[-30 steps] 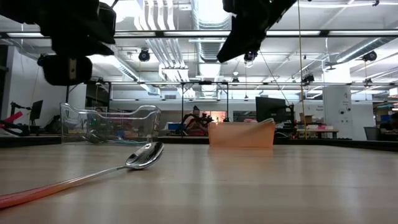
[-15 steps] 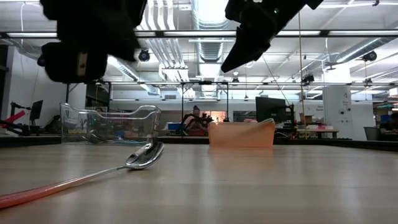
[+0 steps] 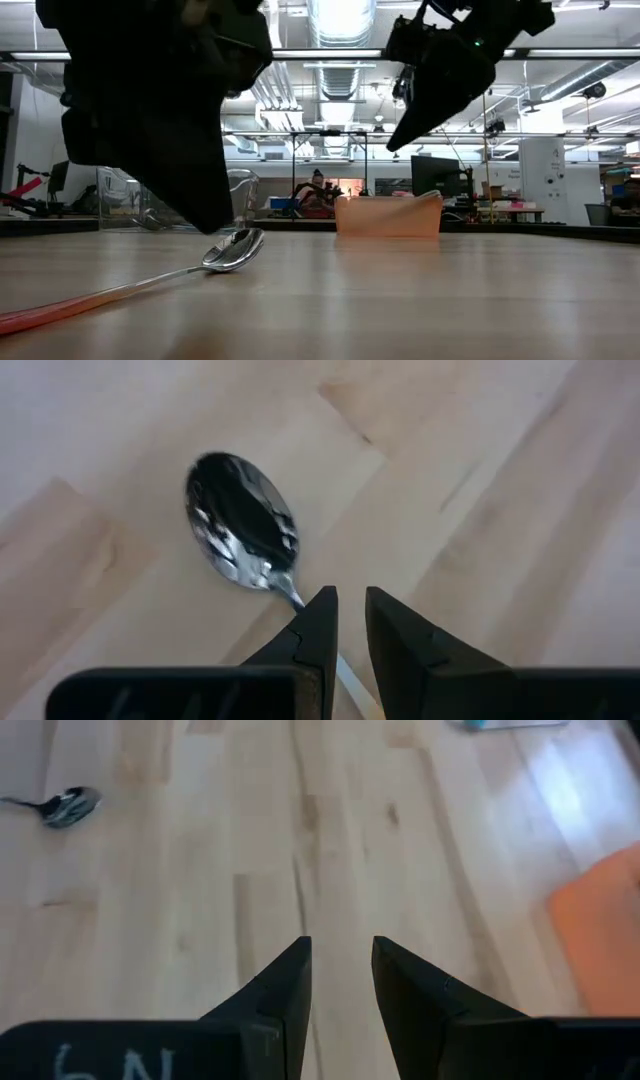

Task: Sort silverware by color (type)
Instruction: Put the orange spoon into the white bin

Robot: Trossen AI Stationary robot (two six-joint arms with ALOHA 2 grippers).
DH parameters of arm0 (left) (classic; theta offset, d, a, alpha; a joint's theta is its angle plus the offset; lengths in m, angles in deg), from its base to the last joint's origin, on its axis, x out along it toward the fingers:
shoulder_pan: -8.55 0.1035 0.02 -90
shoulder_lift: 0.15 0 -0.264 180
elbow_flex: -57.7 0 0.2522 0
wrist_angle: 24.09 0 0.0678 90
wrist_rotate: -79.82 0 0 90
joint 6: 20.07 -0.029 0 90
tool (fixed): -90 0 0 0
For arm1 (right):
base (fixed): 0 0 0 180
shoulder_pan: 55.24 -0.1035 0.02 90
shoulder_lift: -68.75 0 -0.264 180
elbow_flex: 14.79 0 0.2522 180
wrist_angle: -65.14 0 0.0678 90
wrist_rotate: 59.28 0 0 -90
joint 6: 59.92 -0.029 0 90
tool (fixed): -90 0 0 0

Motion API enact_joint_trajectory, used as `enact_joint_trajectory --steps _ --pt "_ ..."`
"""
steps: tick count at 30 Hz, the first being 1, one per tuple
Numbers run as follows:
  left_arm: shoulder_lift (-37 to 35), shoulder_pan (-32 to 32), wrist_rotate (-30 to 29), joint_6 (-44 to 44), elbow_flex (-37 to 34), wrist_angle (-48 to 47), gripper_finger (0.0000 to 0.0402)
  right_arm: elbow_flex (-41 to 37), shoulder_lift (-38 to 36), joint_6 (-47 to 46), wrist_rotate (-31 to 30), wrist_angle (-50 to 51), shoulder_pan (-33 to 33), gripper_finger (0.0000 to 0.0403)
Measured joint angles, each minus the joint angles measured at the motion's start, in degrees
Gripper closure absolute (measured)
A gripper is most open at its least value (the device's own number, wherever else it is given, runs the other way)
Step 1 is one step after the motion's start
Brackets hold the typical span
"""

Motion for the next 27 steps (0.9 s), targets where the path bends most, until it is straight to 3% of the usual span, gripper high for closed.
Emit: enact_joint_trajectory --steps 11,27 --pt "5.94 -1.29 -5.92 4.72 7.27 -9.97 0.036 -0.93 -1.34 -0.28 -0.01 -1.73 -3.11 0.0305" --pt "12.57 -1.72 -8.86 8.37 14.62 -16.47 0.0274 -1.04 -1.34 -0.07 0.04 -2.17 -3.13 0.0305"
